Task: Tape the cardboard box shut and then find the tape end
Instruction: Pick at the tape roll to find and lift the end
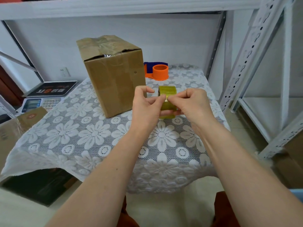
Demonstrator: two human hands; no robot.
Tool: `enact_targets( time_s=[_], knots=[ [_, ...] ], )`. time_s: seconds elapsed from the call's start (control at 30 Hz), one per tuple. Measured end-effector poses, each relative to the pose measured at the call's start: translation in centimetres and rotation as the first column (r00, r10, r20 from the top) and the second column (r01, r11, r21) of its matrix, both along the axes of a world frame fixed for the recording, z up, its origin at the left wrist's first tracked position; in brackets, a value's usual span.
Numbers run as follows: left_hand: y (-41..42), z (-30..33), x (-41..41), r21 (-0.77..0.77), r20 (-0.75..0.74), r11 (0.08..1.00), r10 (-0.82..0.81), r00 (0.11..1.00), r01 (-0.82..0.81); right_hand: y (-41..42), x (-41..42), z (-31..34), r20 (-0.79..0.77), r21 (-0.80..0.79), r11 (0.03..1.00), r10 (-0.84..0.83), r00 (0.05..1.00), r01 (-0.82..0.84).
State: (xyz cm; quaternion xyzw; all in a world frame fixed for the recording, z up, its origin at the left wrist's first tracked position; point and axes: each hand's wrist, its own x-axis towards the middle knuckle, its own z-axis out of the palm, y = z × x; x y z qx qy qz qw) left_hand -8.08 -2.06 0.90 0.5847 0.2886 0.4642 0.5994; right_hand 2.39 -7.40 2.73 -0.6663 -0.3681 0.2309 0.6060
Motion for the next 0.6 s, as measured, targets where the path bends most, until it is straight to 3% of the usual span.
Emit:
enact_targets(
  time_s=[0.17, 0.37, 0.5, 0.6],
  knots=[
    [0.03, -0.19, 0.03, -0.045, 0.041, 0.999, 0.018, 0.999, -0.017, 0.03, -0.36, -0.15, 0.012, 0.038, 0.999, -0.01, 1.0, 0.009],
    [0.32, -0.2, -0.26, -0.067, 0.073, 0.997, 0.028, 0.997, -0.023, 0.22, -0.38, -0.2, -0.293, 0.145, 0.988, -0.005, 0.956, 0.05],
    [0.14, -0.23, -0.08, -0.056, 0.058, 0.998, 0.012, 0.998, -0.009, 0.32, -0.12, -0.64, -0.187, -0.054, 0.998, -0.033, 0.982, 0.024],
    [0.24, -0.38, -0.07, -0.077, 0.048, 0.997, -0.009, 0.999, 0.013, 0.34, 0.12, -0.92, -0.158, -0.058, 0.998, 0.025, 0.987, -0.035]
  ],
)
